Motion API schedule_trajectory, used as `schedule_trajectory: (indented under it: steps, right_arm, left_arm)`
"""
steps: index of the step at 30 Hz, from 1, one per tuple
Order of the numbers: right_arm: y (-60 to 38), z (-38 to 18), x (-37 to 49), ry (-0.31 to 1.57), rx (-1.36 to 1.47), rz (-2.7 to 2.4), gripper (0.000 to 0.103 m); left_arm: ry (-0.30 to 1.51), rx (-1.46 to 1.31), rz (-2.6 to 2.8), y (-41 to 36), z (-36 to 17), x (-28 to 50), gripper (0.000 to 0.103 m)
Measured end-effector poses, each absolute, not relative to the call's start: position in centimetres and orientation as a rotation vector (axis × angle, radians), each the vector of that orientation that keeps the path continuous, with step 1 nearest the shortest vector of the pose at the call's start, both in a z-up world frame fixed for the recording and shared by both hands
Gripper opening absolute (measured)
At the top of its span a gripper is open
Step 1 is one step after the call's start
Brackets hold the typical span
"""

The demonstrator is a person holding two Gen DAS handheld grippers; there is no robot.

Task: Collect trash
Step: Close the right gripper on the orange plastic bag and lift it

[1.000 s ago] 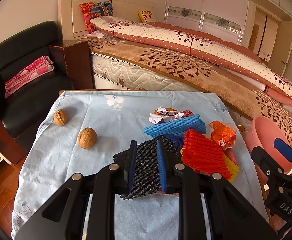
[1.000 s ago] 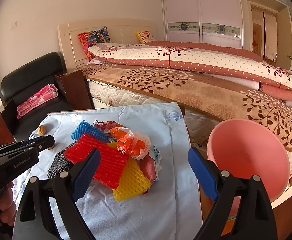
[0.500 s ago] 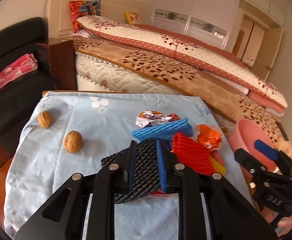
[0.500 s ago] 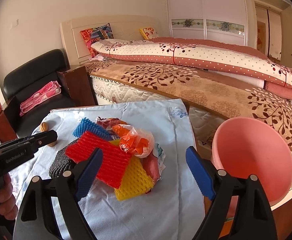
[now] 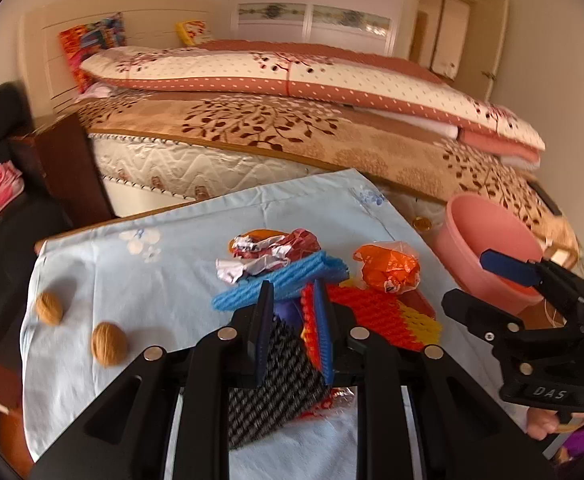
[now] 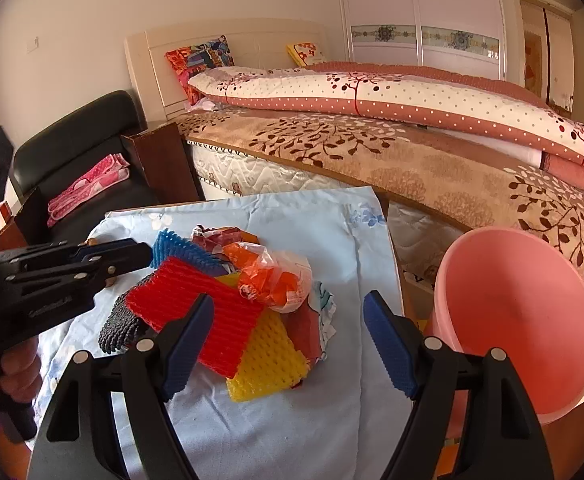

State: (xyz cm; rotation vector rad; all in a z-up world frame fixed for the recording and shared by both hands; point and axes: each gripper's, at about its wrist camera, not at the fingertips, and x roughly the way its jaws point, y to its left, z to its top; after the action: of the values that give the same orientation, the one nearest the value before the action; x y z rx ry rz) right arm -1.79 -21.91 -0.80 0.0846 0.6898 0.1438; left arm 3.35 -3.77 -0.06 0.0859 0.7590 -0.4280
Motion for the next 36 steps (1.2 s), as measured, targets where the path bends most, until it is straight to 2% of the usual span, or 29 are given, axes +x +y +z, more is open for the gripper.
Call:
schedule_trajectory:
  steps: [1, 2, 3, 15, 16, 18, 21, 26, 33, 36]
  right_arm:
    - [-22.0, -0.8, -1.7, 0.695, 0.089, 0.15, 0.076]
    - [-22.0, -0.8, -1.6, 0.701, 0.097, 0.163, 0.076]
    - [-22.1, -0.8, -1.5, 0.706, 0.107, 0.181, 0.076]
    - [-20.5, -1.5, -1.3, 0.758, 0.109, 0.351, 0.076]
    - [-20.8, -1.5, -1.1, 0.757, 0.116, 0.344, 0.076]
    - [-21.3, -1.3, -0.8, 0.753, 0.127, 0.322, 0.076]
    - [-21.7, -1.1, -0.1, 0.753, 0.13, 0.288, 0.074]
    - [-21.5, -1.6, 1.5, 0.778, 0.126, 0.253, 0.058]
    - [-20.6, -2.4, 3.7, 0.807, 0.118, 0.223, 0.027]
    - [-20.5, -2.4, 3.9, 0.806, 0.107, 0.209, 0.02]
  left_arm:
    - [0.764, 0.102, -0.438, -4.0, -0.1, 3.7, 0.026]
    - [0.769, 0.11, -0.45, -3.9, -0.2, 3.9, 0.045]
    - [0.769, 0.122, -0.466, -4.0, -0.2, 4.0, 0.052]
    - [0.719, 0.234, -0.516, -5.8, -0.9, 4.8, 0.051]
    - [0.717, 0.229, -0.509, -5.8, -1.0, 4.8, 0.05]
    - [0.726, 0.224, -0.502, -5.7, -1.1, 5.0, 0.028]
    - [0.742, 0.184, -0.483, -5.2, -1.3, 5.3, 0.01]
    - [0.736, 0.101, -0.448, -3.8, -0.8, 5.1, 0.008]
    - [0.733, 0.036, -0.417, -2.4, -0.1, 4.1, 0.008]
    - [0.737, 0.016, -0.406, -2.1, 0.1, 3.8, 0.008]
